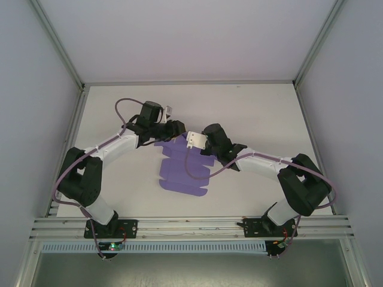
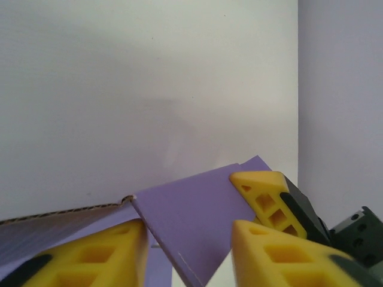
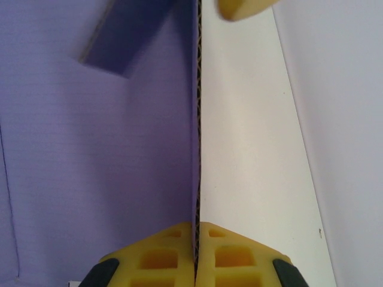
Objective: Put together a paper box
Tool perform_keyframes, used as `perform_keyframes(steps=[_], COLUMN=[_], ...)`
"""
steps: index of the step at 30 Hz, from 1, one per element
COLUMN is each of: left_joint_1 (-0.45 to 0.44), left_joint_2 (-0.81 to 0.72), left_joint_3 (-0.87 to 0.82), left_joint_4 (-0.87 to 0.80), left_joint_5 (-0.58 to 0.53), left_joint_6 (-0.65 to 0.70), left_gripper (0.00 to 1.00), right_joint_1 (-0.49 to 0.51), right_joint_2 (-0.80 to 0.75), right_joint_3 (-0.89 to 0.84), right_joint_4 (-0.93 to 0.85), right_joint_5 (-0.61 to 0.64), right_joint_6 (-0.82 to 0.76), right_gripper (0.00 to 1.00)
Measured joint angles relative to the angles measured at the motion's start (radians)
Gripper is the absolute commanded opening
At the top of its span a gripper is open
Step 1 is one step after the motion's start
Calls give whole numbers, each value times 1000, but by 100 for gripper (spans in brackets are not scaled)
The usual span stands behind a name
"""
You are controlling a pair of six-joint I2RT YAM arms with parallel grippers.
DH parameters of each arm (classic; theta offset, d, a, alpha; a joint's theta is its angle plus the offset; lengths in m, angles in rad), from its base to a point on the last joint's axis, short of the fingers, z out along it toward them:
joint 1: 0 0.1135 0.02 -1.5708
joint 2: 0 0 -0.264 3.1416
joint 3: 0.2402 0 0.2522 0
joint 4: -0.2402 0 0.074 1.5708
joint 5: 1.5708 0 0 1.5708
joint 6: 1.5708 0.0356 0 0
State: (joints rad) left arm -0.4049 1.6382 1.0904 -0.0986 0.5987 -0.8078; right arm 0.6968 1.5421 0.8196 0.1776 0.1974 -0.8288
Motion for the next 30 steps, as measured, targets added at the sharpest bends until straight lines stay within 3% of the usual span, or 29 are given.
perform_keyframes(steps=[4, 11, 12, 14, 18, 19, 22, 24, 30], left_joint_1=[-5, -10, -13, -20, -28, -27, -27, -24, 28], left_joint_2=[7, 7, 6, -1, -68, -99, -231, -328, -548], left_joint_3=[-1, -1, -1, -1, -26, -41, -100, -148, -328], left_joint_4=[21, 31, 29, 19, -32, -50, -118, -157, -278], left_joint_5=[-1, -9, -12, -20, -71, -93, -196, -271, -478], left_joint_6=[-42, -62, -60, -44, 18, 39, 96, 124, 165], left_gripper=[14, 7, 9, 34, 58, 68, 86, 91, 96], right_joint_1=[4, 22, 21, 22, 32, 33, 32, 32, 32], right_joint_2=[0, -13, -18, -32, -64, -69, -80, -89, -148], right_joint_3=[-12, -42, -47, -59, -77, -80, -92, -105, -135], right_joint_4=[15, 50, 51, 53, 51, 51, 51, 51, 40], right_joint_5=[17, 60, 61, 61, 61, 61, 64, 65, 60], right_joint_6=[14, 31, 34, 37, 37, 37, 38, 41, 69], right_gripper=[0, 0, 0, 0, 0, 0, 0, 0, 0])
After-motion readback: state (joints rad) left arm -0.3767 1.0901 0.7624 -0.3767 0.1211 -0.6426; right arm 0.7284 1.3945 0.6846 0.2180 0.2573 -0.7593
